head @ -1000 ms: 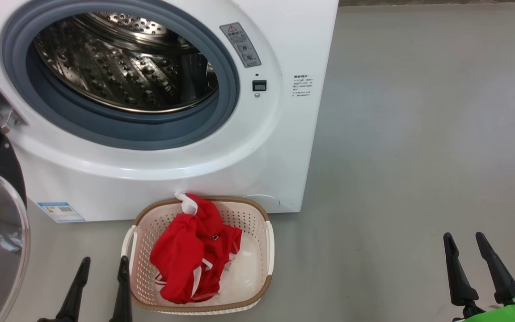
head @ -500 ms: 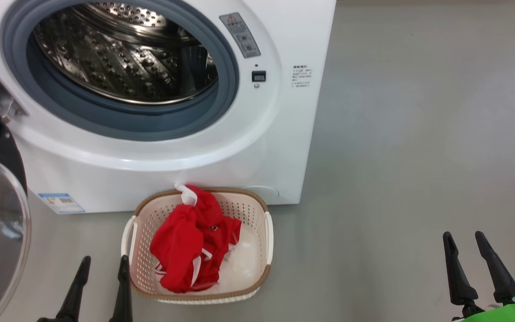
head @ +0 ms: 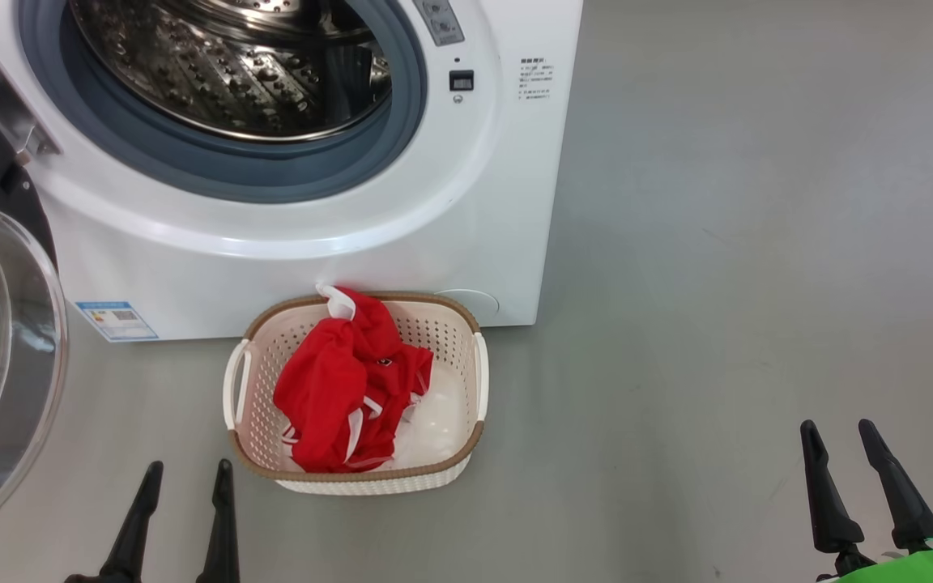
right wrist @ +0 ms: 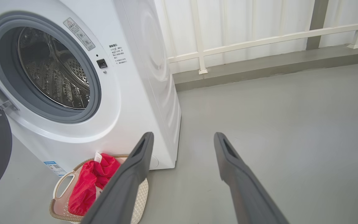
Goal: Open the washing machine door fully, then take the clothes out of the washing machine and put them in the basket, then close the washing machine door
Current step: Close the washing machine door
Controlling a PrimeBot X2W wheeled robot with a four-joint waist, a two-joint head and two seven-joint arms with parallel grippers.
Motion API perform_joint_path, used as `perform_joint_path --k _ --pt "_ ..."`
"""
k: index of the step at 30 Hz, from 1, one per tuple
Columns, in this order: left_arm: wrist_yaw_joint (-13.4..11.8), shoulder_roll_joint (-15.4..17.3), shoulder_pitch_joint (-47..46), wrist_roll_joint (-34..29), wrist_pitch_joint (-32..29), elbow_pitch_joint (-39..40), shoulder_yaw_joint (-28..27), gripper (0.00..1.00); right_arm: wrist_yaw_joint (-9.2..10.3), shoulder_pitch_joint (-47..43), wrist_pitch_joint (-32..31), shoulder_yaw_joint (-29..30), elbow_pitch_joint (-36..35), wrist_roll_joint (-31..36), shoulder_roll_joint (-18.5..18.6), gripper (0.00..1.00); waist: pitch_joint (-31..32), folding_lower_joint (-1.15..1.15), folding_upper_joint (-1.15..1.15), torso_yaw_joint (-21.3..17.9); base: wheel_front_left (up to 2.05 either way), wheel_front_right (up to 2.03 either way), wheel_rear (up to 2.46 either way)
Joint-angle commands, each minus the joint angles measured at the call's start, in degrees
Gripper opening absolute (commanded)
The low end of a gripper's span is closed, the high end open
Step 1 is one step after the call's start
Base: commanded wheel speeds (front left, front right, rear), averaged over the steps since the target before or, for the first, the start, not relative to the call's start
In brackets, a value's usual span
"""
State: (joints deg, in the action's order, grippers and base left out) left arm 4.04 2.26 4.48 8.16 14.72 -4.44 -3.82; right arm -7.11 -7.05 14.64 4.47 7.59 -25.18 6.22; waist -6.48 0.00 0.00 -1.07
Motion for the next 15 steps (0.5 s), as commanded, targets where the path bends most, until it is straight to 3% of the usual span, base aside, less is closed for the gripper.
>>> perform_joint_path --k 1,15 --pt "-0.1 0.6 -1.8 0.0 0.3 1.5 -1.8 1.00 -0.37 1.5 0.4 -1.3 -1.3 0.0 0.9 1.00 0.0 0.00 0.00 0.0 -0.29 0.29 0.00" --pt "-0.6 0.6 -2.1 0.9 0.3 1.1 -1.2 1.00 -0.37 2.0 0.4 -1.9 -0.9 0.1 1.0 1.00 0.2 0.00 0.00 0.7 -0.01 0.01 0.00"
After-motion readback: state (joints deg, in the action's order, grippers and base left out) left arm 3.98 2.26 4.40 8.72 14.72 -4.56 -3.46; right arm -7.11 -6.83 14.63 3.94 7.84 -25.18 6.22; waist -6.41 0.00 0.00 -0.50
